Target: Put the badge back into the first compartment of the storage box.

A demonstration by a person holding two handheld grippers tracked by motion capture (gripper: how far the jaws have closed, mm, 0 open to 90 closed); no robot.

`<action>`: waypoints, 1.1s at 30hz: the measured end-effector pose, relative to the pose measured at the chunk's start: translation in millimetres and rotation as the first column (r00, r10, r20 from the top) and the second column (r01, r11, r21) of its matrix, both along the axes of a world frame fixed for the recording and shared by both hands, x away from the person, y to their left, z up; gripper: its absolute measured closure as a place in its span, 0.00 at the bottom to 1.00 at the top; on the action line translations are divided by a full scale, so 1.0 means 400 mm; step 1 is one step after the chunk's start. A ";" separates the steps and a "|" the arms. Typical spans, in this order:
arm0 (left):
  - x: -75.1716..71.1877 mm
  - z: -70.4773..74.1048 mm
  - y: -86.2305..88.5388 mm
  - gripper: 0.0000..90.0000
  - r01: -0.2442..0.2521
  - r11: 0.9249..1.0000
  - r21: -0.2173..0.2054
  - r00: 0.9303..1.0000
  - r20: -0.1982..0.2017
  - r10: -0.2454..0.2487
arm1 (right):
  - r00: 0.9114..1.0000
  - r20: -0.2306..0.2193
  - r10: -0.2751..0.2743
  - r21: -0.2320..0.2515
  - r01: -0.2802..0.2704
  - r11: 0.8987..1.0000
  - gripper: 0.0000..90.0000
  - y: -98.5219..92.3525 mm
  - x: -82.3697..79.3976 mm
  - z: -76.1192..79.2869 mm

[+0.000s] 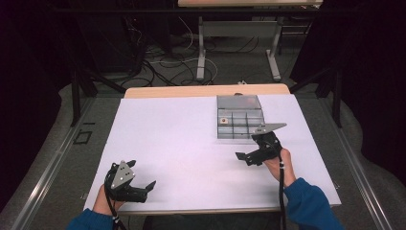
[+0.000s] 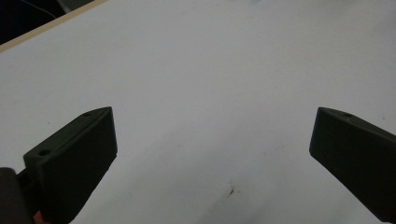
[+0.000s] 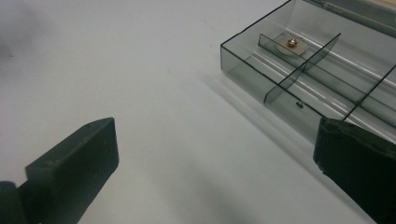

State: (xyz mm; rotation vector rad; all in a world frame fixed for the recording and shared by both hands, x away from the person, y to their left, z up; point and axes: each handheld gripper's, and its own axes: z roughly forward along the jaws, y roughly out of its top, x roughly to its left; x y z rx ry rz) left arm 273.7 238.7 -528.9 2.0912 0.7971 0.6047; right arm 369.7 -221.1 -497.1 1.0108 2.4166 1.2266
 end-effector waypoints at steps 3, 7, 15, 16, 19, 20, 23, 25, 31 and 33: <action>0.000 0.000 0.000 0.01 -0.002 1.000 0.001 1.000 0.000 0.002 | 1.000 0.005 0.000 -0.007 0.000 1.000 0.00 -0.011 -0.029 -0.002; 0.000 0.000 0.000 0.01 -0.001 1.000 -0.002 1.000 0.001 0.001 | 1.000 0.012 0.006 -0.013 -0.006 1.000 0.00 -0.022 -0.056 -0.009; 0.000 0.000 0.000 0.01 -0.003 1.000 0.001 1.000 0.000 0.003 | 1.000 0.017 0.002 -0.048 -0.001 0.999 0.00 -0.048 -0.113 -0.032; 0.000 0.000 0.000 0.01 -0.003 1.000 0.000 1.000 0.001 0.003 | 1.000 0.015 0.003 -0.048 -0.002 0.999 0.00 -0.053 -0.120 -0.036; 0.000 0.000 0.000 0.01 -0.003 1.000 -0.001 1.000 0.001 0.003 | 1.000 0.008 -0.004 -0.053 0.004 0.999 0.00 -0.067 -0.140 -0.047; 0.000 0.000 0.000 0.01 -0.003 1.000 0.000 1.000 0.000 0.003 | 1.000 0.003 -0.008 -0.055 0.008 0.998 0.00 -0.070 -0.146 -0.050; 0.000 0.000 0.000 0.01 -0.004 1.000 0.000 1.000 0.000 0.004 | 1.000 -0.002 -0.008 -0.062 0.008 0.998 0.00 -0.083 -0.165 -0.058; 0.000 0.000 0.000 0.01 -0.003 1.000 0.001 1.000 0.000 0.003 | 1.000 0.011 -0.017 -0.057 0.017 0.998 0.00 -0.090 -0.175 -0.062; 0.000 0.000 -0.001 0.01 -0.005 1.000 0.003 1.000 0.000 0.005 | 0.999 0.019 -0.042 -0.054 0.043 0.998 0.00 -0.110 -0.208 -0.067; 0.000 0.000 -0.001 0.01 -0.005 1.000 0.004 1.000 0.001 0.005 | 0.999 0.011 -0.047 -0.055 0.048 0.997 0.00 -0.113 -0.217 -0.070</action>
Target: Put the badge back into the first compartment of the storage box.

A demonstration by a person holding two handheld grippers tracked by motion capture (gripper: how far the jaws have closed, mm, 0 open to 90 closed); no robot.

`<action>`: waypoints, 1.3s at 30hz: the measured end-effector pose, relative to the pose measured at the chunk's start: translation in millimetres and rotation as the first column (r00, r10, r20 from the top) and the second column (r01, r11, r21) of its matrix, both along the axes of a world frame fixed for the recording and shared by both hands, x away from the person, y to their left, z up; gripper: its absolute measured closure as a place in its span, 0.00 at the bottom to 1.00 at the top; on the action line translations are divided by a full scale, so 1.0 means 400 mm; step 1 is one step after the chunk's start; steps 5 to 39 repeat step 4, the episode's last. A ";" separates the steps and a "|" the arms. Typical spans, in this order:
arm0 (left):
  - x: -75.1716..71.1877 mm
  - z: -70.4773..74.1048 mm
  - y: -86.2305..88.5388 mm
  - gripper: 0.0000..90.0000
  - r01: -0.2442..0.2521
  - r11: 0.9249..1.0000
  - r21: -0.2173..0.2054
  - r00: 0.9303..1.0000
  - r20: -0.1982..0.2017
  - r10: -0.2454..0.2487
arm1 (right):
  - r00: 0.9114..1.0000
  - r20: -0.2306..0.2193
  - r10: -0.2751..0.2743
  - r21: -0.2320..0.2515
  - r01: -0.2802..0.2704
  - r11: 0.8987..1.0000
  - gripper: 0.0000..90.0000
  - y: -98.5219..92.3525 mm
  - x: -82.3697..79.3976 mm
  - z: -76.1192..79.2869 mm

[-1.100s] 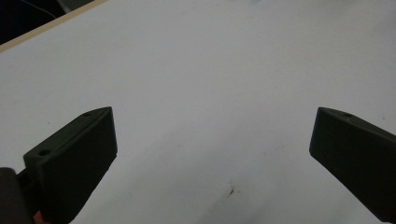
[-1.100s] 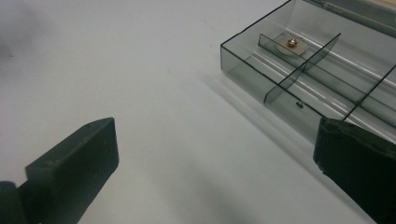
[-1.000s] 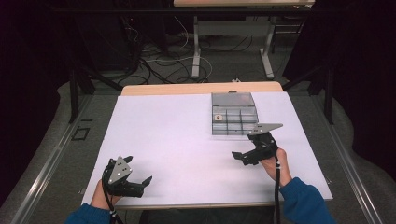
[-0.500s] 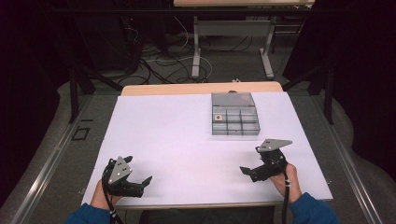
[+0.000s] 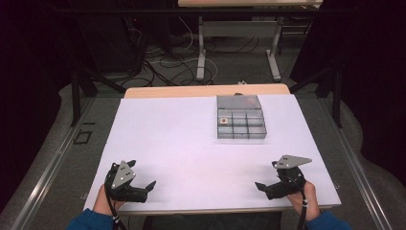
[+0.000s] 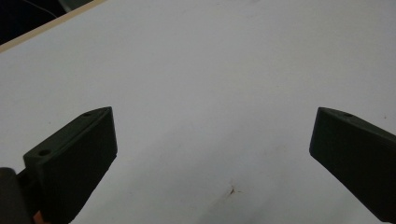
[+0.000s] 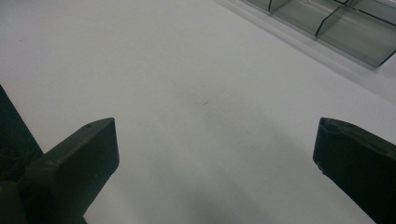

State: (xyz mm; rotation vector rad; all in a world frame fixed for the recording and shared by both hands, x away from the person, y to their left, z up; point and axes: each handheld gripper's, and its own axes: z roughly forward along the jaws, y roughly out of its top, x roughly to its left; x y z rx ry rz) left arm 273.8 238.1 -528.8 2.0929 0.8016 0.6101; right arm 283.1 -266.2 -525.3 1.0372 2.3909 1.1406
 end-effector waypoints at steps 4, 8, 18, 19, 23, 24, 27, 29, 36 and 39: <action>0.001 0.000 -0.001 0.01 -0.005 1.000 0.006 1.000 -0.007 0.005 | 1.000 0.001 0.007 -0.011 -0.007 1.000 0.00 -0.008 -0.009 -0.004; 0.001 0.000 -0.001 0.01 -0.005 1.000 0.006 1.000 -0.007 0.005 | 1.000 0.001 0.007 -0.011 -0.007 1.000 0.00 -0.008 -0.009 -0.004; 0.001 0.000 -0.001 0.01 -0.005 1.000 0.006 1.000 -0.007 0.005 | 1.000 0.001 0.007 -0.011 -0.007 1.000 0.00 -0.008 -0.009 -0.004; 0.001 0.000 -0.001 0.01 -0.005 1.000 0.006 1.000 -0.007 0.005 | 1.000 0.001 0.007 -0.011 -0.007 1.000 0.00 -0.008 -0.009 -0.004; 0.001 0.000 -0.001 0.01 -0.005 1.000 0.006 1.000 -0.007 0.005 | 1.000 0.001 0.007 -0.011 -0.007 1.000 0.00 -0.008 -0.009 -0.004; 0.001 0.000 -0.001 0.01 -0.005 1.000 0.006 1.000 -0.007 0.005 | 1.000 0.001 0.007 -0.011 -0.007 1.000 0.00 -0.008 -0.009 -0.004; 0.001 0.000 -0.001 0.01 -0.005 1.000 0.006 1.000 -0.007 0.005 | 1.000 0.001 0.007 -0.011 -0.007 1.000 0.00 -0.008 -0.009 -0.004; 0.001 0.000 -0.001 0.01 -0.005 1.000 0.006 1.000 -0.007 0.005 | 1.000 0.001 0.007 -0.011 -0.007 1.000 0.00 -0.008 -0.009 -0.004; 0.001 0.000 -0.001 0.01 -0.005 1.000 0.006 1.000 -0.007 0.005 | 1.000 0.001 0.007 -0.011 -0.007 1.000 0.00 -0.008 -0.009 -0.004; 0.001 0.000 -0.001 0.01 -0.005 1.000 0.006 1.000 -0.007 0.005 | 1.000 0.001 0.007 -0.011 -0.007 1.000 0.00 -0.008 -0.009 -0.004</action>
